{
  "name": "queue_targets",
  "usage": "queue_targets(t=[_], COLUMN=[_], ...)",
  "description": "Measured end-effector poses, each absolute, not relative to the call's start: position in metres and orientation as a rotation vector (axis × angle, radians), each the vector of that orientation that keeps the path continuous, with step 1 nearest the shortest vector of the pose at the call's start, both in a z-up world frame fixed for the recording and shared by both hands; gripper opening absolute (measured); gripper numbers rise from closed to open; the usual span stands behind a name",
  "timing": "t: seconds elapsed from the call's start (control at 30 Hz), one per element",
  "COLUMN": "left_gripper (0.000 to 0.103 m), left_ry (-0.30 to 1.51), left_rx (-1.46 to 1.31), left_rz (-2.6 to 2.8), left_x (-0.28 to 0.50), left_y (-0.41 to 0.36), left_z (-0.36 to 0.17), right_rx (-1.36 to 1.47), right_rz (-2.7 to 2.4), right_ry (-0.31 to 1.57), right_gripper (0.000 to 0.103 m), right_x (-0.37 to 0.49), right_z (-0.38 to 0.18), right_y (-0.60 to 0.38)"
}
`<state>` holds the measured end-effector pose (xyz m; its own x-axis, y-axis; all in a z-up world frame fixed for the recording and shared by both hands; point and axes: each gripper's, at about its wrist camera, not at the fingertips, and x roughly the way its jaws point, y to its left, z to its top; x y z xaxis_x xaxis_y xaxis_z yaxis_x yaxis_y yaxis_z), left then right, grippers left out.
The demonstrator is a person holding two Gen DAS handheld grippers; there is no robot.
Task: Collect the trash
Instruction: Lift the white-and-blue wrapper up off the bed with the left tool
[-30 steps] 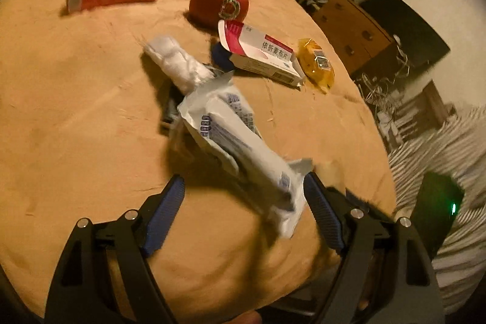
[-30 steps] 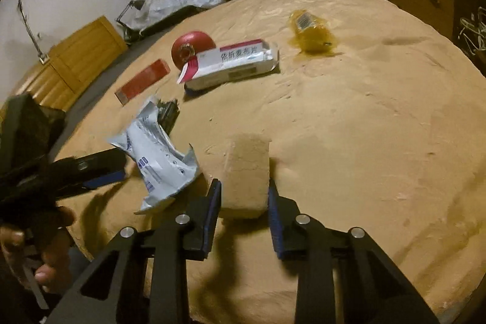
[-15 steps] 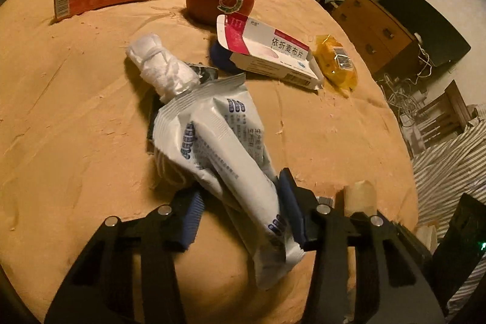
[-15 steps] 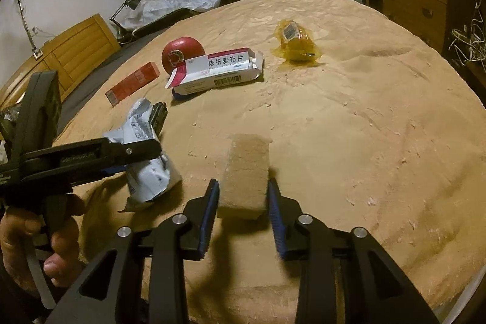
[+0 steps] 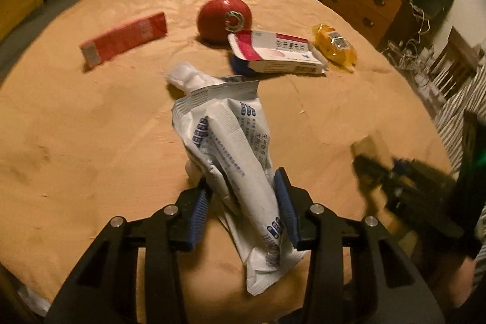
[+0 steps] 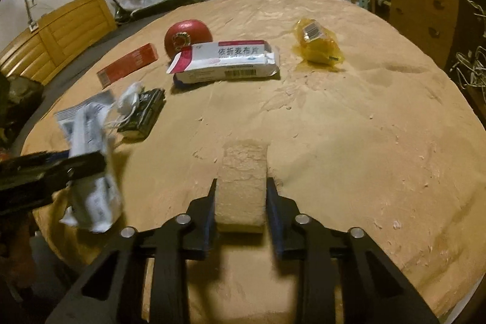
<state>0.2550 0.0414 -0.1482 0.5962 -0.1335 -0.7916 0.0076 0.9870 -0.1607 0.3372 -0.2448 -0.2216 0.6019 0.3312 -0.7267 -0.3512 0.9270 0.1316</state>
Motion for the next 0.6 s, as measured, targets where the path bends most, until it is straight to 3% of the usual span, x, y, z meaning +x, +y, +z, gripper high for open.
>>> queue_targets(t=[0.6], left_gripper=[0.036], left_ry=[0.663], left_rx=[-0.031], left_rz=[0.008], left_x=[0.183], left_y=[0.062], left_z=[-0.075], right_rx=[-0.078], right_rz=[0.419], right_ry=[0.518], right_gripper=[0.028], right_x=[0.243], right_z=[-0.124], right_y=[-0.204])
